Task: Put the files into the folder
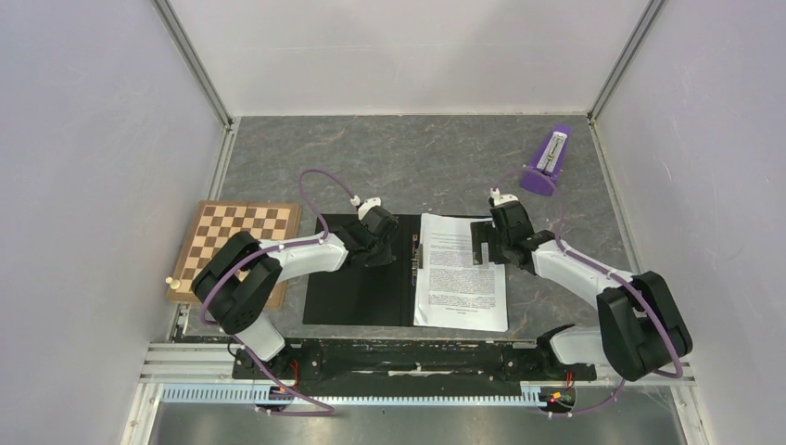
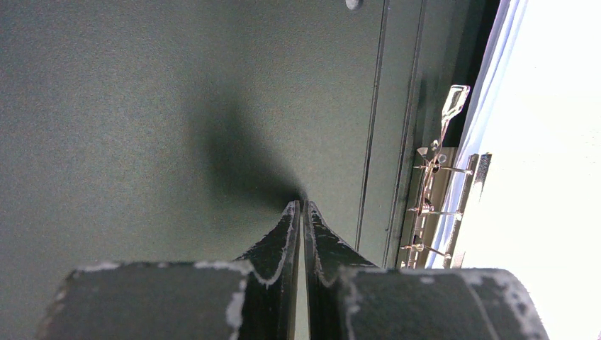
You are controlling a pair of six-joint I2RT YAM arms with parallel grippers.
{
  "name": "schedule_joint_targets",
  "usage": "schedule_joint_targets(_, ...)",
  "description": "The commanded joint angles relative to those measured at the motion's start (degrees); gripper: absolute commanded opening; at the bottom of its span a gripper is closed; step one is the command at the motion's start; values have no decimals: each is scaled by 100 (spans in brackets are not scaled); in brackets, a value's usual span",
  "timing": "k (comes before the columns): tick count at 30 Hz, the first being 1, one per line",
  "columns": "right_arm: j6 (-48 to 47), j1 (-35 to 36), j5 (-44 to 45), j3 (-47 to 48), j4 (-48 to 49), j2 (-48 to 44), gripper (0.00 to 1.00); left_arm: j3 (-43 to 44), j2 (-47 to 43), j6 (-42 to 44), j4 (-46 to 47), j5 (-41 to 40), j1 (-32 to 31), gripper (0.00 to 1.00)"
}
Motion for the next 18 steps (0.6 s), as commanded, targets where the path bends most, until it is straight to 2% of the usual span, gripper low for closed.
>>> schedule_joint_targets(1,205,-123,-435,-134,465,-122,98,138,98,-19,-35,15,-25,11)
schedule_joint_targets(10,491,-110,-976,-224,780,67,98,147,85,-19,-60,6,-25,11)
schedule_joint_targets(18,533,224,-699,3,740,332,98,174,139,-28,-52,32,-25,11)
